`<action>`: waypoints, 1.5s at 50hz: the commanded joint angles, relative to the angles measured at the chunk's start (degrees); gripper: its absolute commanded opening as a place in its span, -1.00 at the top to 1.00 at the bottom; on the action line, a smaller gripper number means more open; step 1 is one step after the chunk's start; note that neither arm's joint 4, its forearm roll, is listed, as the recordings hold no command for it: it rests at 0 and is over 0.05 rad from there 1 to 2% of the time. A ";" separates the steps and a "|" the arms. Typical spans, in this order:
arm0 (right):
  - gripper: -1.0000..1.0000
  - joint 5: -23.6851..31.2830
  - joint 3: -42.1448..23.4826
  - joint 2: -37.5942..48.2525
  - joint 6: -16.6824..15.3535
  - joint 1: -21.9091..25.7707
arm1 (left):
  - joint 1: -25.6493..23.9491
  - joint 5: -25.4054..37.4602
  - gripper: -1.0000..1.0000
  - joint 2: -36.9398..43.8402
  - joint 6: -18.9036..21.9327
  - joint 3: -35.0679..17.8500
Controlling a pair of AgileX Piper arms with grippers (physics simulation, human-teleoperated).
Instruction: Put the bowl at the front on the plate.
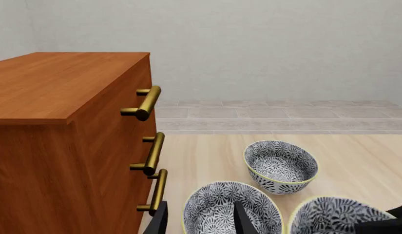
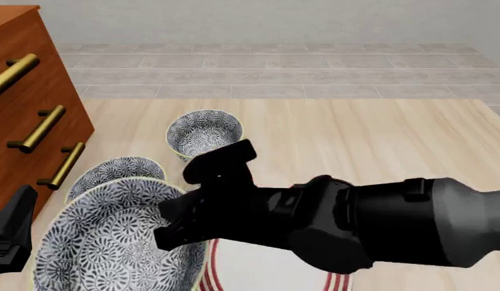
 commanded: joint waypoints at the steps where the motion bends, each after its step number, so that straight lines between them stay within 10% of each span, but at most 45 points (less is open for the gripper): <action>1: 1.00 2.18 -0.03 -4.06 1.11 -4.42 | 0.01 0.00 -1.00 0.00 0.00 0.00; 35: 1.00 13.01 4.06 -16.04 5.60 -21.54 | 0.00 0.00 -1.00 0.00 0.00 0.00; 75: 1.00 18.17 9.96 -16.89 4.09 -26.56 | 0.00 0.00 -1.00 0.00 0.00 0.00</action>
